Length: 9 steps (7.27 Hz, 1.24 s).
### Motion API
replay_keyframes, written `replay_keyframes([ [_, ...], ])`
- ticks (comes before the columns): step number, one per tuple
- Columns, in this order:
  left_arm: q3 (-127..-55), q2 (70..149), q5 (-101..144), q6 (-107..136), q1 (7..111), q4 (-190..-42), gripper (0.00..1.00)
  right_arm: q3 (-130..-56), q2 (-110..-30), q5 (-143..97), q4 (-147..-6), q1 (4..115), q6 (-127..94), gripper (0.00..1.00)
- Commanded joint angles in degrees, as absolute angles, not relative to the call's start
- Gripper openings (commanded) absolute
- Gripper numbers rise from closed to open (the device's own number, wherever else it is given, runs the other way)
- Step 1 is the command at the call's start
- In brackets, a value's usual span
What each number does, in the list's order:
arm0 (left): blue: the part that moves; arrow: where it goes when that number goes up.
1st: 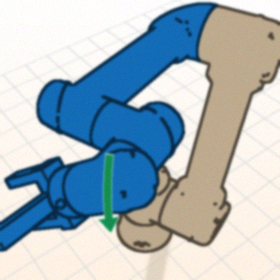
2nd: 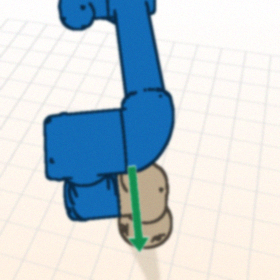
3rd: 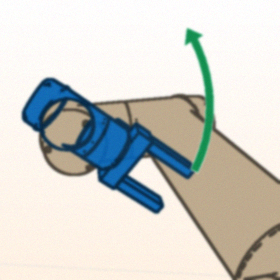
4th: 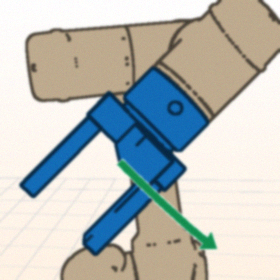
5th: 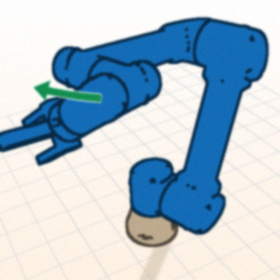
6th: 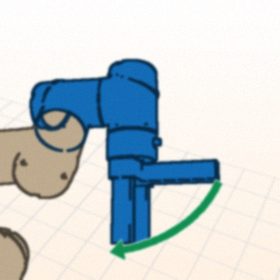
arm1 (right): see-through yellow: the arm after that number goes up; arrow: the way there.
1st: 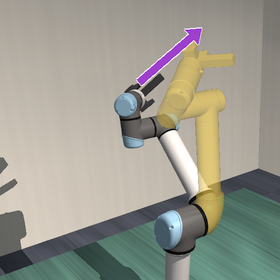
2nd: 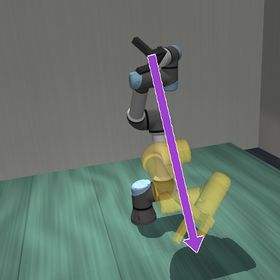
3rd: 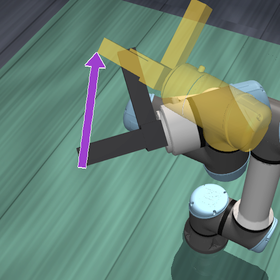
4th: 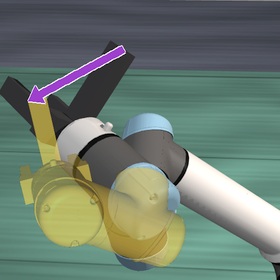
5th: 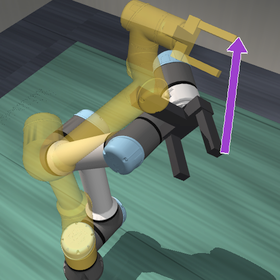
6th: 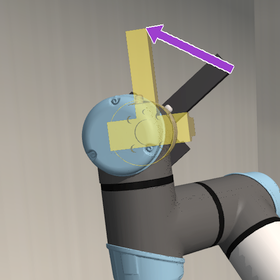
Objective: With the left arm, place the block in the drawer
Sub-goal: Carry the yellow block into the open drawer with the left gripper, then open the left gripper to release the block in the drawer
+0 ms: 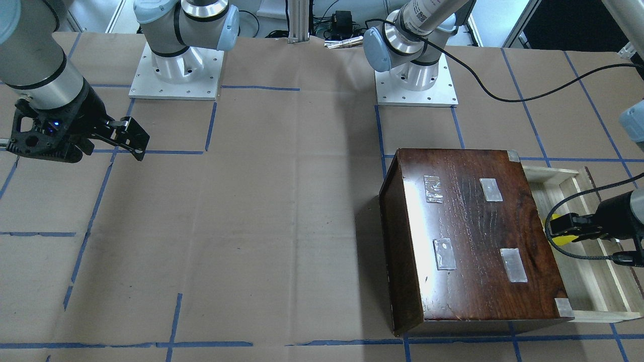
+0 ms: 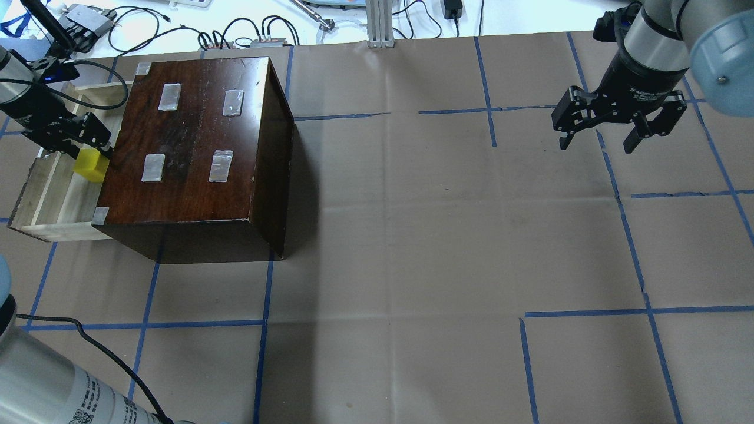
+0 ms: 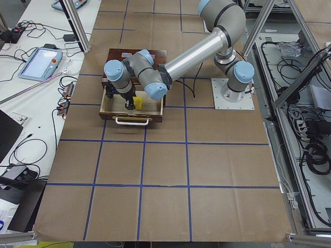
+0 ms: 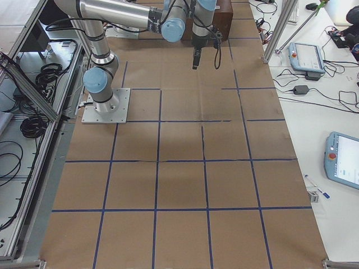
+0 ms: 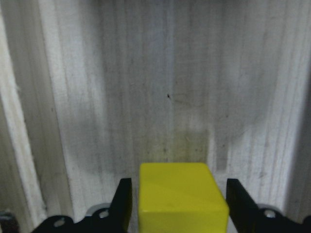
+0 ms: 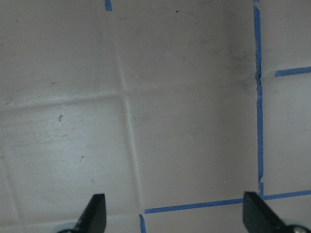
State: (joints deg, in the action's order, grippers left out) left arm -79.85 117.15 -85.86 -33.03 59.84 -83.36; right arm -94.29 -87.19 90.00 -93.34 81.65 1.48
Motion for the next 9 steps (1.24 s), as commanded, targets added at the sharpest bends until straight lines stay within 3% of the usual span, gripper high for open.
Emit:
replay_keyframes([
  [1,-78.9,115.0,-86.2,-33.0,59.9,-84.3,0.74,-94.3,-87.2,90.0,-93.3,81.7,1.4,1.0],
  [2,-78.0,112.9,-86.3,-33.2,59.9,-84.4,0.76,-94.3,-87.2,90.0,-93.3,81.7,1.5,1.0],
  [3,-78.5,111.2,-86.3,-33.0,59.9,-84.4,0.98,-94.2,-87.2,90.0,-93.3,81.7,1.5,1.0],
  [6,-80.8,103.7,-88.7,-22.4,67.2,-87.4,0.99,-94.3,-87.2,90.0,-93.3,81.7,1.5,1.0],
  [9,-80.9,102.2,-92.1,-6.6,81.9,-92.3,0.99,-94.2,-87.2,90.0,-93.3,81.7,1.4,1.0],
])
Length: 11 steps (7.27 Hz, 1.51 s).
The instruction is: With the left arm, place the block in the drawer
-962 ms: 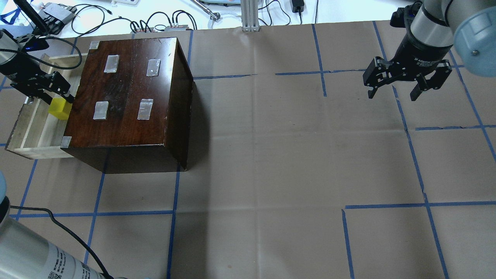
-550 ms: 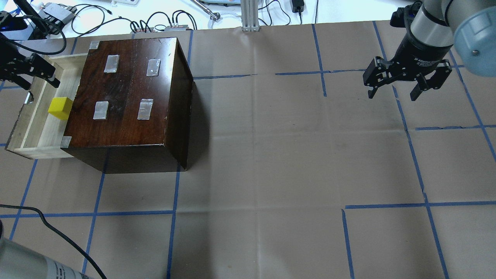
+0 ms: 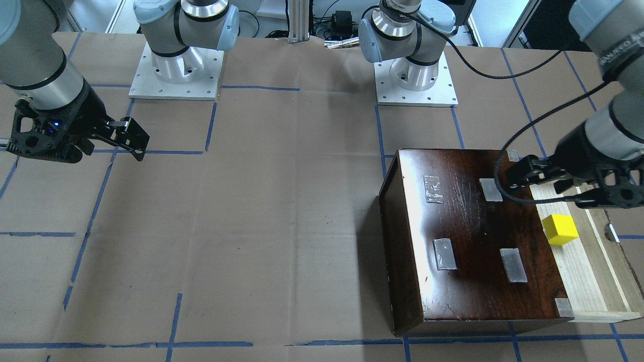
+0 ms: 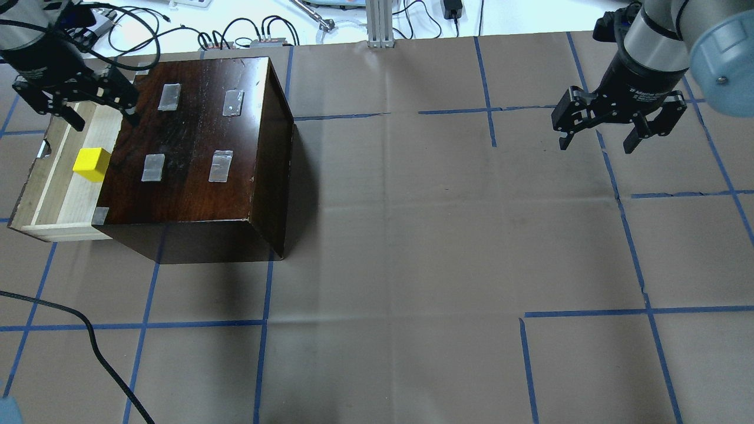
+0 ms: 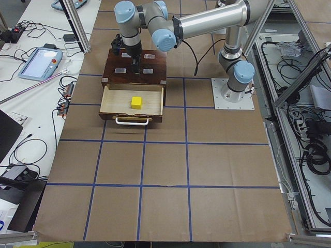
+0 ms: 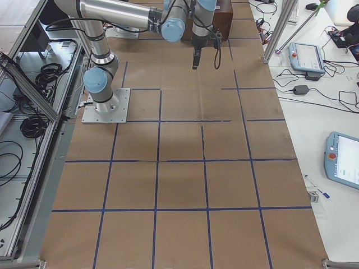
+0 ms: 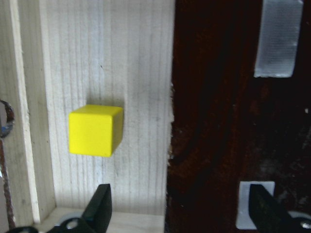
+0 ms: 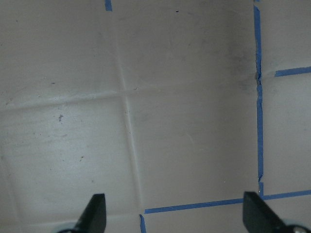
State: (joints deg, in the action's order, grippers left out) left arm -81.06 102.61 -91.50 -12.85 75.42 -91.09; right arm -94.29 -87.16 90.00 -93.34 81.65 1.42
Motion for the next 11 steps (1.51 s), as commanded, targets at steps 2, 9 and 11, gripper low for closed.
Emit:
replay_keyframes([
  [2,-81.3,101.9,-91.7,1.7,89.6,-92.3,0.99,-94.3,-87.2,90.0,-93.3,81.7,1.4,1.0],
  [9,-85.3,99.0,-91.6,1.8,90.4,-91.7,0.99,-94.3,-87.2,90.0,-93.3,81.7,1.5,1.0],
  [11,-85.3,99.1,-91.6,1.8,90.1,-91.5,0.99,-94.3,-87.2,90.0,-93.3,81.7,1.5,1.0],
])
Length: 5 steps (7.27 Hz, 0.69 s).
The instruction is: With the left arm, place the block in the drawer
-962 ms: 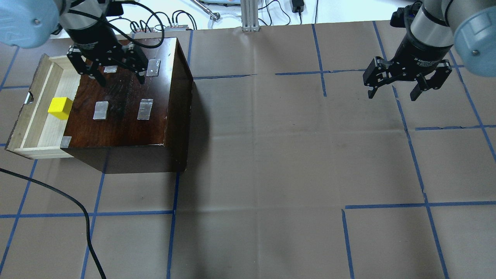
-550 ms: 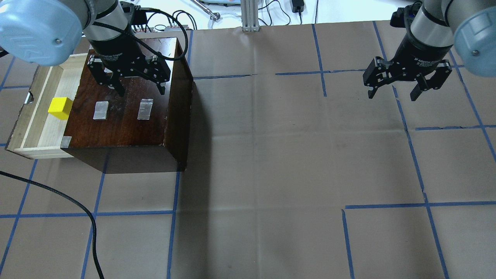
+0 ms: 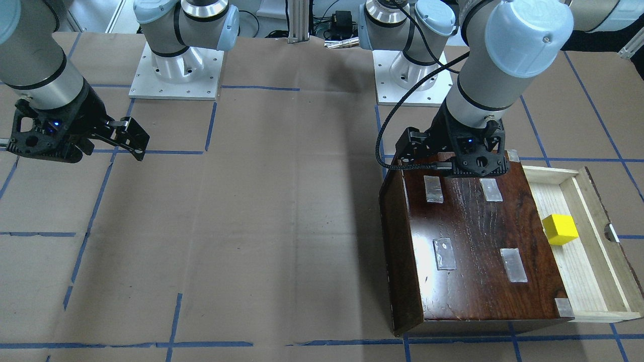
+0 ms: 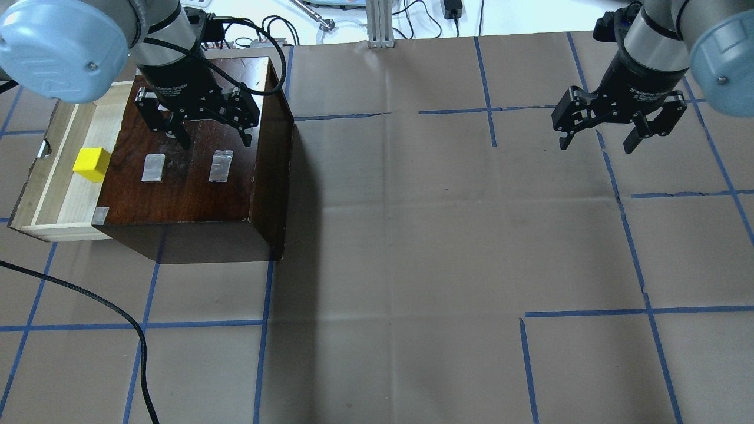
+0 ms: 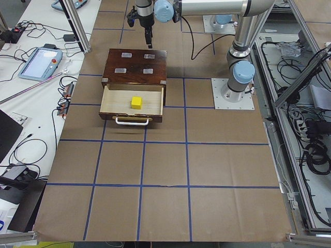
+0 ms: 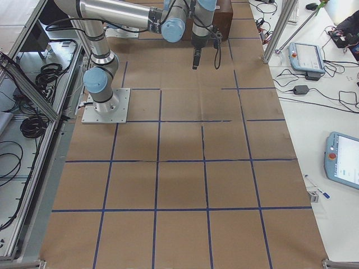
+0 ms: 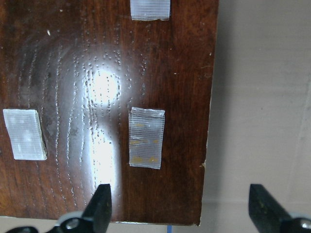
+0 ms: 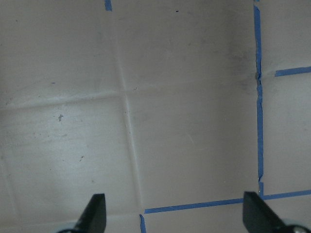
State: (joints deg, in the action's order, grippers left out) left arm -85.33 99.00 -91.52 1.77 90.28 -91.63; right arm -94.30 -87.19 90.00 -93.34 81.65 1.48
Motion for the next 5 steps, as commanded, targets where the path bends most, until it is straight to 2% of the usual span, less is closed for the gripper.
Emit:
replay_keyframes([
  [1,-85.4,99.2,-91.6,1.8,90.0,-91.1,0.99,-94.3,-87.2,90.0,-93.3,81.7,1.4,1.0],
  [5,-87.9,98.1,-91.6,1.7,90.0,-88.6,0.99,-94.2,-87.2,90.0,-93.3,81.7,1.5,1.0],
])
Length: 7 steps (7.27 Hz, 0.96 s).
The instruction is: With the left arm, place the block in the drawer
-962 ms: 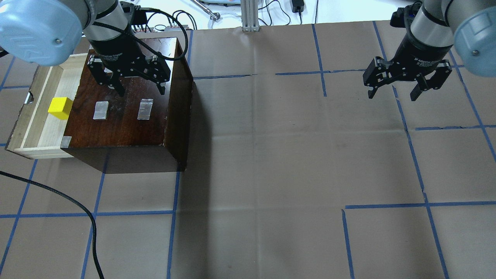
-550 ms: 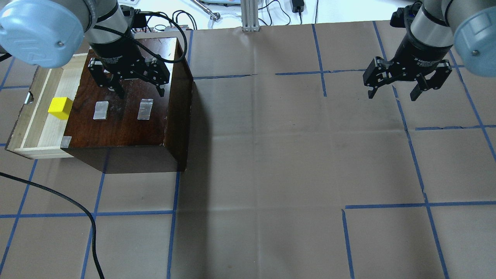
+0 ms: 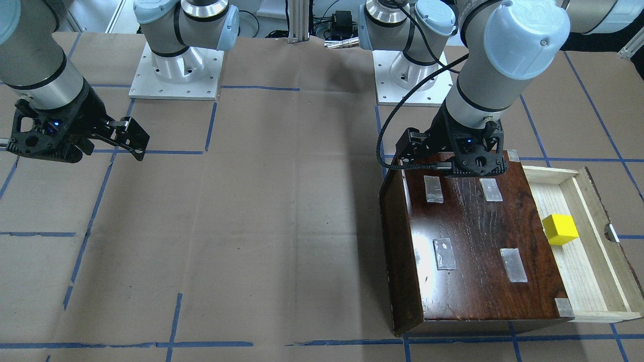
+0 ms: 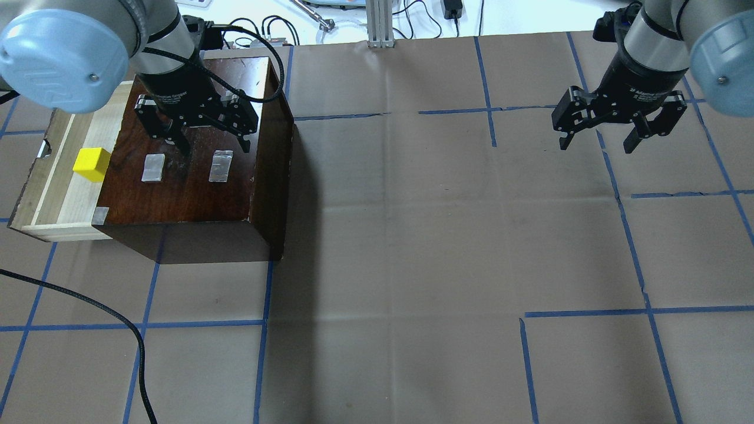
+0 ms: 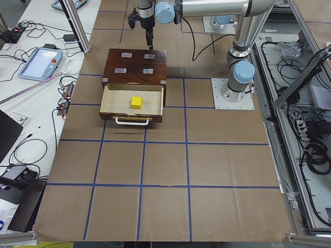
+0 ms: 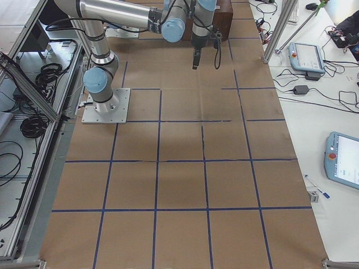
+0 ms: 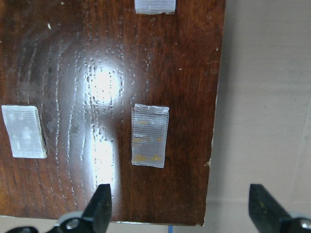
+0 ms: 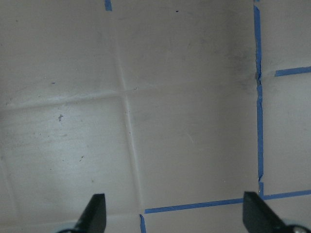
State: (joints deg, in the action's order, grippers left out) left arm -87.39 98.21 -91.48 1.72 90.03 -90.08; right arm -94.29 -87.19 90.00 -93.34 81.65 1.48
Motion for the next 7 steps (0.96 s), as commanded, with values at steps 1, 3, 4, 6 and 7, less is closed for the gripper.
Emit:
replay_keyframes([
  [1,-88.0,98.1,-91.6,0.4,90.0,-88.4,0.99,-94.3,-87.2,90.0,-93.3,81.7,1.5,1.0],
  [3,-88.1,98.0,-91.5,0.1,90.0,-88.2,0.99,-94.3,-87.2,90.0,-93.3,81.7,1.5,1.0],
  [4,-88.1,98.0,-91.6,0.1,89.9,-88.2,0.99,-94.2,-87.2,90.0,-93.3,81.7,1.5,1.0],
  [6,-88.0,98.5,-91.4,0.1,89.8,-87.4,0.99,-94.3,-87.2,90.0,-93.3,81.7,1.5,1.0],
  [7,-88.0,98.5,-91.4,0.1,89.8,-87.3,0.99,-94.3,-87.2,90.0,-93.3,81.7,1.4,1.0],
])
